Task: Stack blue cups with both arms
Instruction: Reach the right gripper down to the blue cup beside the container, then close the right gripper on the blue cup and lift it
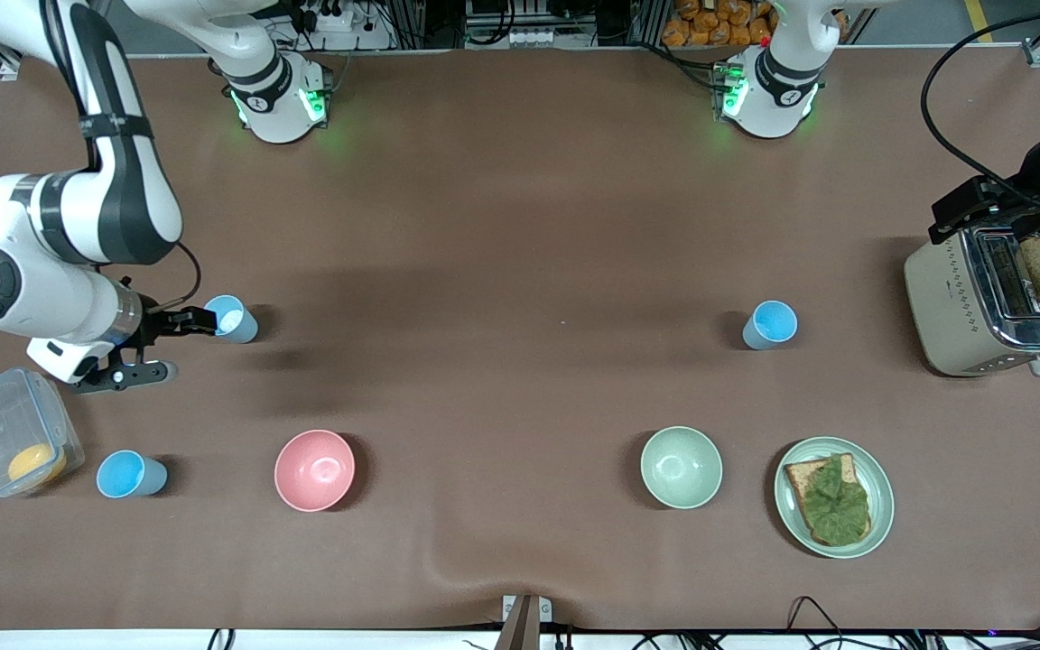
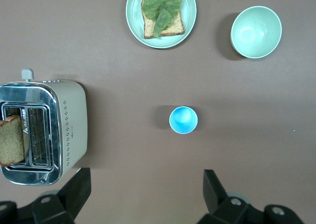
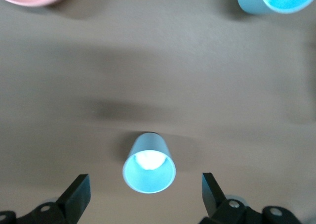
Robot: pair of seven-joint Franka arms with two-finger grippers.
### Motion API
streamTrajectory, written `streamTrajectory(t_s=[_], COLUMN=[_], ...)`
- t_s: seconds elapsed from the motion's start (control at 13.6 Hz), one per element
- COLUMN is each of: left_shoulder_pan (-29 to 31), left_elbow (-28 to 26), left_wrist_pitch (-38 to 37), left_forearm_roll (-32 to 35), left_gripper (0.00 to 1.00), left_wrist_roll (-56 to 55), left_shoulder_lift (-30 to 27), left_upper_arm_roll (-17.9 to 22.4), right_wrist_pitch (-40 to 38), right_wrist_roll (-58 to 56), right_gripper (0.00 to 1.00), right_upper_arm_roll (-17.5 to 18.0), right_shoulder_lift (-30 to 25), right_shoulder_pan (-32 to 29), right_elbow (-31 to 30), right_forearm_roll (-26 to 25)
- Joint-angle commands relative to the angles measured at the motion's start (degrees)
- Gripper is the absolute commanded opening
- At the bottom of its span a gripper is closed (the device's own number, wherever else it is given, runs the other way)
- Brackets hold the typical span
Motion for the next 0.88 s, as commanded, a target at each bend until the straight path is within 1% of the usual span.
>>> streamTrajectory(t_s=[0.0,0.15,0.22,0.29,0.59,0.66,0.74,0.81], left_shoulder_pan=[0.6,0.7,0.8,0.8,1.0,1.1,1.1,1.0], left_elbow=[0.4,0.4,0.4,0.4,0.4,0.4,0.3,0.4], left_wrist_pitch=[-0.9,-0.9,-0.9,-0.9,-0.9,-0.9,-0.9,-0.9], left_forearm_roll=[0.5,0.5,0.5,0.4,0.4,0.4,0.4,0.4], left_gripper=[1.00,1.00,1.00,1.00,1.00,1.00,1.00,1.00], left_wrist_roll=[-0.4,-0.4,-0.4,-0.4,-0.4,-0.4,-0.4,-0.4], left_shoulder_lift=[0.0,0.0,0.0,0.0,0.0,0.0,0.0,0.0], left_upper_arm_roll=[-0.3,-0.3,-0.3,-0.3,-0.3,-0.3,-0.3,-0.3], right_wrist_pitch=[4.1,10.3,11.7,12.0,12.7,12.9,12.9,12.9], right_wrist_roll=[-5.6,-9.4,-10.8,-11.6,-14.4,-15.2,-15.8,-15.9], right_gripper=[1.00,1.00,1.00,1.00,1.00,0.98,0.79,0.54], right_upper_arm_roll=[0.5,0.6,0.6,0.6,0.6,0.6,0.6,0.5], right_shoulder_lift=[0.0,0.1,-0.1,0.2,2.4,3.3,3.9,4.1], right_shoulder_pan=[-4.5,-6.6,-7.1,-7.4,-7.5,-7.6,-7.6,-7.6], right_elbow=[-3.5,-8.9,-10.5,-11.0,-12.2,-12.2,-12.2,-12.2], right_forearm_roll=[3.3,5.4,6.3,7.1,7.1,7.8,9.2,9.3])
